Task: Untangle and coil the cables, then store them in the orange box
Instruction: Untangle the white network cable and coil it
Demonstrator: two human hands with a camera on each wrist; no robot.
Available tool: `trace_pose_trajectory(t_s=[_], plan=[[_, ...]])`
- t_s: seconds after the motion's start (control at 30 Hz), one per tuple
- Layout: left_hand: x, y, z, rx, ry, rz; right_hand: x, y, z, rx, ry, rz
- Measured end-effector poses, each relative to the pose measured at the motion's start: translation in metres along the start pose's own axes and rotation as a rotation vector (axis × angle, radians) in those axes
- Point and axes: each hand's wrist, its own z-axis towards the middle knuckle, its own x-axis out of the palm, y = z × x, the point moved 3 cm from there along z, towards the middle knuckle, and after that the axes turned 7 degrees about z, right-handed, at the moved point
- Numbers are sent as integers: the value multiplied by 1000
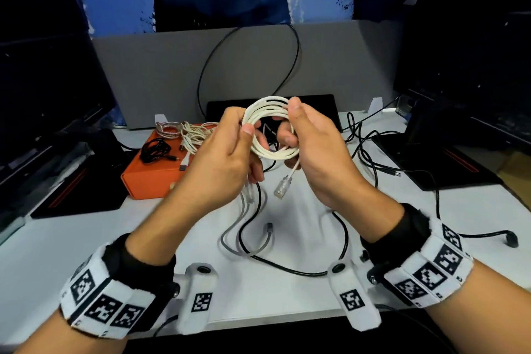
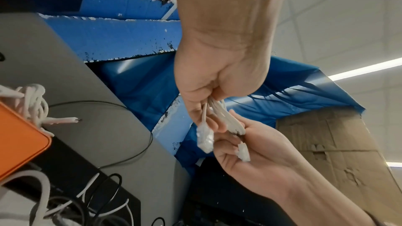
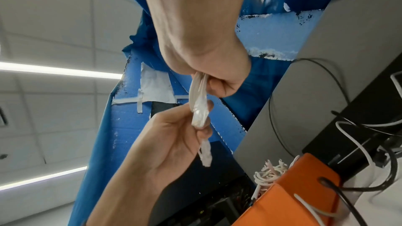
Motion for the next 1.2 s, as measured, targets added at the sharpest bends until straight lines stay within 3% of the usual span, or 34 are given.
trace_pose_trajectory(t_s=[0.13, 0.27, 0.47, 0.67, 0.77, 0.83, 0.93, 1.07, 1.2], plan=[[5, -7, -4, 61, -21, 201, -2, 1, 0, -100, -11, -139], [6, 0, -2, 4, -53, 417, -1, 4, -2, -154, -2, -217], [2, 4, -1, -5, -213, 371, 12, 4, -13, 40, 128, 39], [2, 9, 3, -57, -184, 405, 13, 1, -13, 206, 205, 219], [-2, 9, 9, -54, -48, 334, 6, 3, -6, 135, 160, 74], [-8, 11, 11, -87, 78, 148, -1, 7, -1, 71, 128, -43], [-27, 16, 13, -156, 160, -124, -12, 14, 4, 34, 87, -164], [-50, 17, 12, -116, 294, -227, -19, 20, 5, -84, 66, -472], [-53, 11, 13, -82, 260, -407, -11, 13, 2, -113, 119, -606]])
